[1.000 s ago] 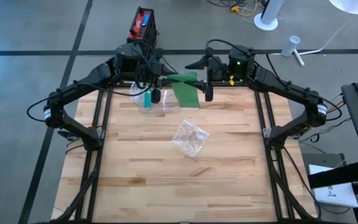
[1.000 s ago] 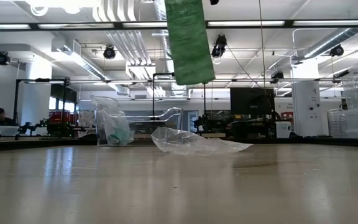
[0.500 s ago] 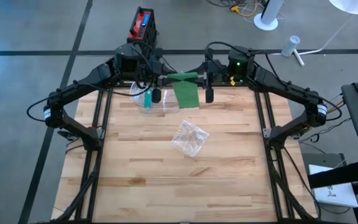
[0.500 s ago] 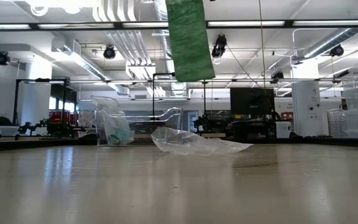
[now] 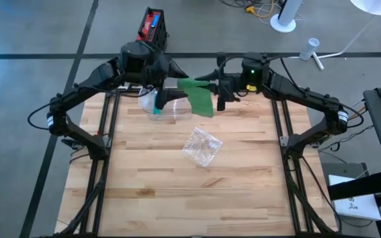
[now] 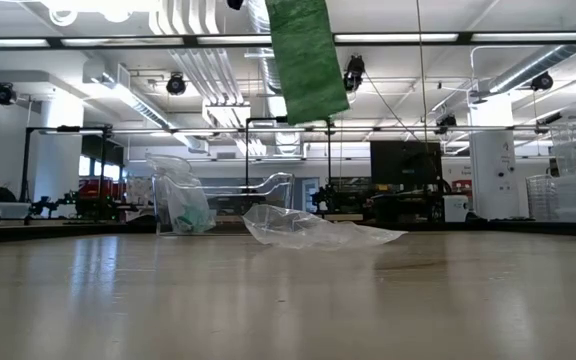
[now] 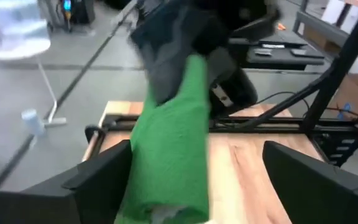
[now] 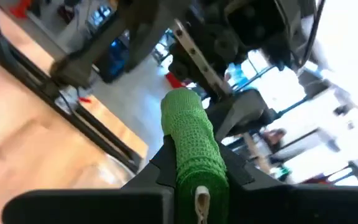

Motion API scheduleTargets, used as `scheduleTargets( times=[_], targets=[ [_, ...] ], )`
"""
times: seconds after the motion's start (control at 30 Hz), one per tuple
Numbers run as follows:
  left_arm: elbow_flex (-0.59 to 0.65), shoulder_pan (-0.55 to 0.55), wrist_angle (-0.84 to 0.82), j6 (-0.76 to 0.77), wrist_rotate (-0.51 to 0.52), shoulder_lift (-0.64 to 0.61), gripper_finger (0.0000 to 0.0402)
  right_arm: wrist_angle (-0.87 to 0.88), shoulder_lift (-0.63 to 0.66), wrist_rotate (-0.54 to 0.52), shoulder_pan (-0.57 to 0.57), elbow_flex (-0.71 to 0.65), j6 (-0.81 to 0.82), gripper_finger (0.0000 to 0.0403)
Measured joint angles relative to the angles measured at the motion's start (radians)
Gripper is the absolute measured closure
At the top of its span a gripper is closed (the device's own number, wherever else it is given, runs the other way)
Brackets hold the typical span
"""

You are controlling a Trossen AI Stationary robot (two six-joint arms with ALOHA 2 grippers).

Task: Roll bandage
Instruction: Roll the green bandage

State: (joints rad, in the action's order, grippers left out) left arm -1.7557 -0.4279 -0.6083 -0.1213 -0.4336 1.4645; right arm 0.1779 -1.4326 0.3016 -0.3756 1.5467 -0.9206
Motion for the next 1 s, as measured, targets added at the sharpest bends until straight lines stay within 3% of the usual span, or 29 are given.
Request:
scheduleTargets(
  times=[0.3, 0.43, 0.83, 1.0],
  targets=[
    [-0.052, -0.014, -0.069, 0.075, -0.001, 0.041, 0.0127, 0.004, 0.003, -0.029, 0.043, 0.001, -0.165, 0.0362],
    [-0.062, -0.014, -0.076, 0.076, -0.058, 0.042, 0.0170, 0.022, 0.003, -0.026, 0.044, 0.001, -0.183, 0.0362],
    [-0.077, -0.014, -0.101, -0.020, -0.062, 0.041, 0.0293, 0.031, 0.002, -0.023, 0.044, 0.002, -0.180, 0.0362],
    [-0.077, -0.013, -0.099, 0.006, -0.062, 0.041, 0.0300, 0.032, 0.002, -0.032, 0.045, 0.002, -0.180, 0.0362]
  ],
)
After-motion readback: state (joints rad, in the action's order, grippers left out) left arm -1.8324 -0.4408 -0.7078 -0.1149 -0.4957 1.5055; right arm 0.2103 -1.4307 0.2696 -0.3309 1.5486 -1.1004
